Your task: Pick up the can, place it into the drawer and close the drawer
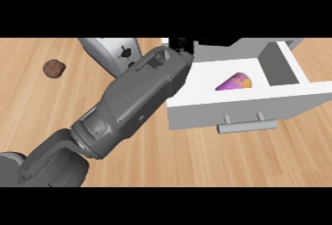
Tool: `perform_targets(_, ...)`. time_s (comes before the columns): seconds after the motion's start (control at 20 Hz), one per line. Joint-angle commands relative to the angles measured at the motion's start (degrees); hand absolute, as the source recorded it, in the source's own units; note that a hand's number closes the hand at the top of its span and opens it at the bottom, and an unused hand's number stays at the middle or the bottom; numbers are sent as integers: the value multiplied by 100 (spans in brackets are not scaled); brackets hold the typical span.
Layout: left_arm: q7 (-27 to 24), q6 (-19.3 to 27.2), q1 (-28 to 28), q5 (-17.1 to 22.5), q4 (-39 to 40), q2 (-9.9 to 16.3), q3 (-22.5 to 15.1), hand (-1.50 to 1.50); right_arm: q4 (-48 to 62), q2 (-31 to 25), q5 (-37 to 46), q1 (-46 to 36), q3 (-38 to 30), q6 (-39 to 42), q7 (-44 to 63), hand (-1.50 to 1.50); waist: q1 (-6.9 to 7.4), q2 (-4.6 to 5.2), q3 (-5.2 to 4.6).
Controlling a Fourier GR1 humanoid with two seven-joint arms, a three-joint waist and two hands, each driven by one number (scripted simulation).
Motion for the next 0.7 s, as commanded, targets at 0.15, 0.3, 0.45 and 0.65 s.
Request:
perform_targets(0.15, -282, 136, 155, 408, -51, -1, -200, -150, 64, -155, 15, -188, -90, -52, 7, -150, 18, 5, -3)
perform_targets(0.3, -514, 28, 79, 446, 231, -1, -142, -150, 0, 43, 62, -49, -4, 14, -26, -150, -8, 16, -2)
perform_targets(0.45, -424, 297, -132, 606, 113, -1, -232, -150, -44, -117, 122, -122, -151, 86, -214, -150, -93, 13, 2)
perform_targets(0.65, -653, 18, -137, 639, 146, -1, -47, -150, -621, -303, 1191, -229, -222, 387, -797, -150, 61, 4, -6)
